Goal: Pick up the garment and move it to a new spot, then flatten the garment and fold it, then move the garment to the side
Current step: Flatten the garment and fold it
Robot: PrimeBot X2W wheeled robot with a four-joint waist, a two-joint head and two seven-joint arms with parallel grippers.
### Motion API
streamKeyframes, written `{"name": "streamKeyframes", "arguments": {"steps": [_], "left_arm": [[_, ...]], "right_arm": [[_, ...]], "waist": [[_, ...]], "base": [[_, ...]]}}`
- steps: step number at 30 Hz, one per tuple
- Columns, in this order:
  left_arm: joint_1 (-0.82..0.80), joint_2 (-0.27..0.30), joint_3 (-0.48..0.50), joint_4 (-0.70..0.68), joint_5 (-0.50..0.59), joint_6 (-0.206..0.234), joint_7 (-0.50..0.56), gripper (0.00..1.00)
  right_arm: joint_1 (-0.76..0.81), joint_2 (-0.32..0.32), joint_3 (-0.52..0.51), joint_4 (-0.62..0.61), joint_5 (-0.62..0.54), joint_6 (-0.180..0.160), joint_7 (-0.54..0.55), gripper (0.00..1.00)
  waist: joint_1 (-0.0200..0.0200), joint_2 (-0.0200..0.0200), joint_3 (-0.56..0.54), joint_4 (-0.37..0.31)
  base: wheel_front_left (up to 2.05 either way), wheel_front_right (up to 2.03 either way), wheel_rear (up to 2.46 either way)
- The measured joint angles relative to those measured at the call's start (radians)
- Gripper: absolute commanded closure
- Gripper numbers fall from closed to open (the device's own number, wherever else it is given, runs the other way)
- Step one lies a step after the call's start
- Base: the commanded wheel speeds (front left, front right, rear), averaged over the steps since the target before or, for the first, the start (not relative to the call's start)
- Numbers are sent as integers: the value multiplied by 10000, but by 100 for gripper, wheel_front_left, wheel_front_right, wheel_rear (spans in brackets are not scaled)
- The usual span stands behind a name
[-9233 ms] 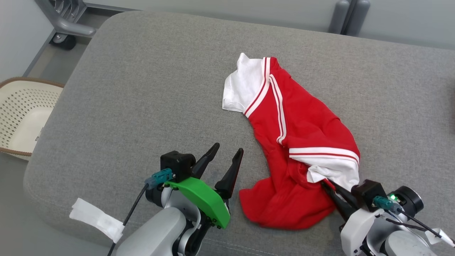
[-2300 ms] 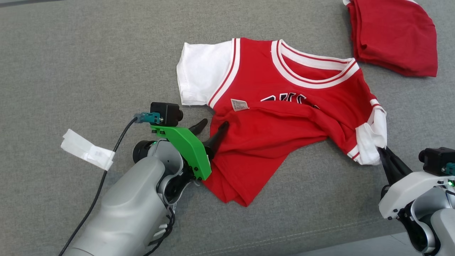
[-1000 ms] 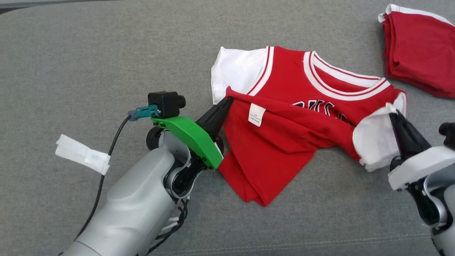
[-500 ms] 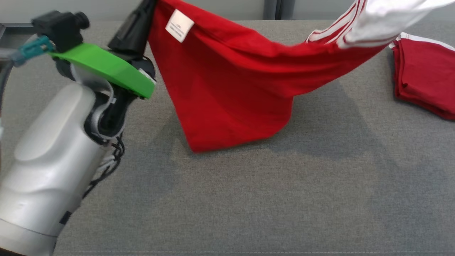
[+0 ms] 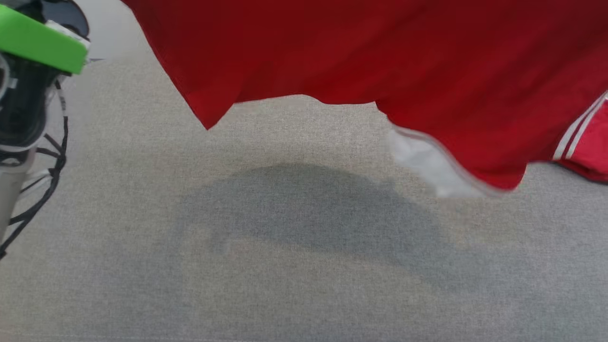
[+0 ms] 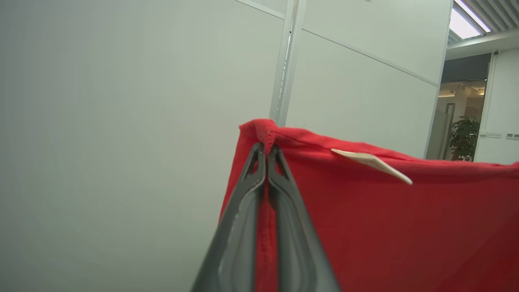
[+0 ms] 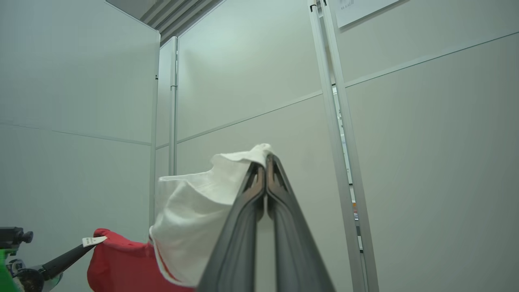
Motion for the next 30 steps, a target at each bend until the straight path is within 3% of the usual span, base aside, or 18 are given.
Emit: {"name": "streamKeyframes", "arguments": {"steps": [10, 14, 18, 21, 24, 30], "left_arm": [[273, 1037, 272, -2002, -1099, 740, 1710, 100], [246, 1202, 155, -1563, -941, 863, 2069, 100], [65, 734, -236, -742, -959, 867, 2401, 100], [-282, 395, -723, -161, -677, 869, 2615, 100], [-1032, 322, -849, 470, 278, 871, 2393, 100], [-3452, -366, 234, 616, 1118, 884, 936, 100]], "right_arm": [[650, 196, 121, -1214, 1377, -951, 1549, 100], [647, 623, 700, -617, 1697, -1047, 1942, 100], [448, 1271, 1430, 842, 1722, -1214, 2123, 100], [-491, 1789, 1992, 2023, 1406, -1300, 2151, 100], [-2222, 2257, 2100, 3035, 639, -1319, 1973, 100], [-5829, 2656, 1871, 3471, -677, -1377, 1156, 100]], "waist": [[0, 0, 362, -206], [0, 0, 804, -259], [0, 0, 1304, -289], [1, 0, 1704, -304], [1, 0, 2111, -324], [1, 0, 2937, -390]], "base": [[0, 0, 0], [0, 0, 0], [0, 0, 0], [0, 0, 0], [0, 0, 0], [0, 0, 0]]}}
